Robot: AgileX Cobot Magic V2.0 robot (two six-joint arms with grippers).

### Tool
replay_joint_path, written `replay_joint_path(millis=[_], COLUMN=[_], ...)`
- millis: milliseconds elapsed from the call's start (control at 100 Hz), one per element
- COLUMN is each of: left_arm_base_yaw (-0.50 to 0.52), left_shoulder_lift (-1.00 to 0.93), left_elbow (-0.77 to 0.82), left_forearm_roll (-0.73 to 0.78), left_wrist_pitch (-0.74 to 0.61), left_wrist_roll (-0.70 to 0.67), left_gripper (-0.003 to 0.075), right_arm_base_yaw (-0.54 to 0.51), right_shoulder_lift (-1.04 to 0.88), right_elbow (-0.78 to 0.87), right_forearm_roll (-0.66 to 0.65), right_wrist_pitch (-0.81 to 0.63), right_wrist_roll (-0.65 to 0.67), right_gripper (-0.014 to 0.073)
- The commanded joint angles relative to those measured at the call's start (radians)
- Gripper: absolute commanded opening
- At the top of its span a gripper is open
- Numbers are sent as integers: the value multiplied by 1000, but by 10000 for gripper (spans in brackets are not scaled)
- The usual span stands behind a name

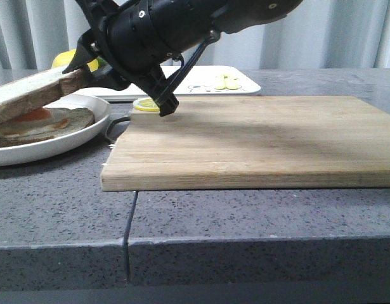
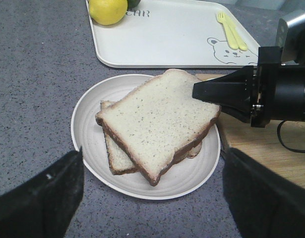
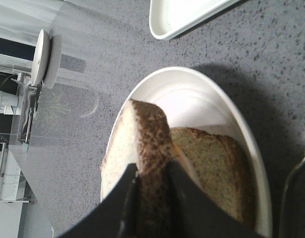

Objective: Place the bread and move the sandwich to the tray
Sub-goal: 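Lay the bread slice on top of the egg toast and release, then withdraw the right gripper away from the plate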

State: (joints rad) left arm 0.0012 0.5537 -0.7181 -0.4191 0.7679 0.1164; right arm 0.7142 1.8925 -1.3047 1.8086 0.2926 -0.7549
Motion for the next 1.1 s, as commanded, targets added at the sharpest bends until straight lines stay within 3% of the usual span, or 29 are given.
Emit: replay_joint_path(millis=[0, 130, 270, 530, 760, 930, 1090], left_arm_base_yaw=[-1, -1, -1, -1, -1, -1, -1], left_shoulder_lift=[12, 12, 12, 12, 12, 12, 12], left_elbow=[-33, -33, -33, -33, -33, -33, -33], left_forearm_roll=[-29, -29, -29, -29, -29, -29, -29], left_wrist_pitch=[-58, -58, -58, -58, -58, -58, -58], left_wrist_roll=[-7, -7, -7, -7, -7, -7, -7], left_gripper=[537, 537, 537, 537, 537, 537, 537], right_arm_base_yaw=[-8, -18, -18, -57, -130, -195, -253], right_shoulder_lift=[-49, -49, -49, -60, -132, -232, -341], right_elbow=[-35, -35, -35, -36, -36, -36, -36], right_forearm_roll=[72, 72, 72, 72, 66, -71, -286], right_wrist_pitch=[16, 15, 10, -15, 88, 83, 58], right_wrist_roll=[-5, -5, -5, -5, -7, -9, -8], right_gripper=[241, 353, 415, 430, 430, 430, 430])
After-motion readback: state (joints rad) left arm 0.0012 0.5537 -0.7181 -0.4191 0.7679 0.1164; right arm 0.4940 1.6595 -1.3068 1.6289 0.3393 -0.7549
